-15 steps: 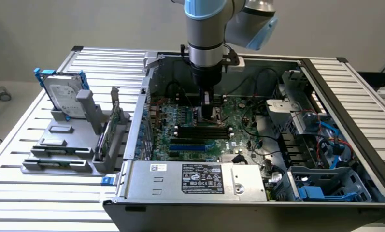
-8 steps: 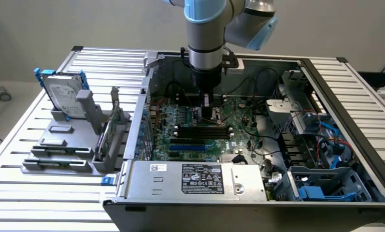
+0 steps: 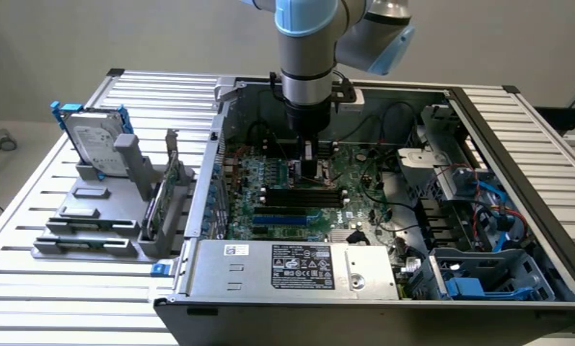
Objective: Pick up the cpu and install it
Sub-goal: 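Place the cpu into insertion slot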
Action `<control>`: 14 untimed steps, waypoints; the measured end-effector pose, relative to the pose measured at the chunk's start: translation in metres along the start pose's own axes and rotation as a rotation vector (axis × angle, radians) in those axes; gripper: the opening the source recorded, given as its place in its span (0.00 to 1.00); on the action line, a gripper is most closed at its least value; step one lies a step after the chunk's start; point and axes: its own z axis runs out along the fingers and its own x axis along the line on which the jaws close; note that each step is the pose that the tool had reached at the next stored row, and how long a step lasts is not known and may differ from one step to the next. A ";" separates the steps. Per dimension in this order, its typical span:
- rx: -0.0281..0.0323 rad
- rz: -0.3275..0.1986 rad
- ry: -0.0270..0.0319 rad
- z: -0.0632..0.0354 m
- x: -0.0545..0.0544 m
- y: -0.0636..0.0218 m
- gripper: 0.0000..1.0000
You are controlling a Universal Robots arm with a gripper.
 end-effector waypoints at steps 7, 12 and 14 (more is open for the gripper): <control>0.0000 0.000 0.0000 0.0003 -0.001 0.0000 0.55; 0.0001 -0.002 0.0001 0.0006 -0.001 -0.0001 0.55; 0.0000 -0.003 0.0003 0.0010 -0.001 -0.0001 0.55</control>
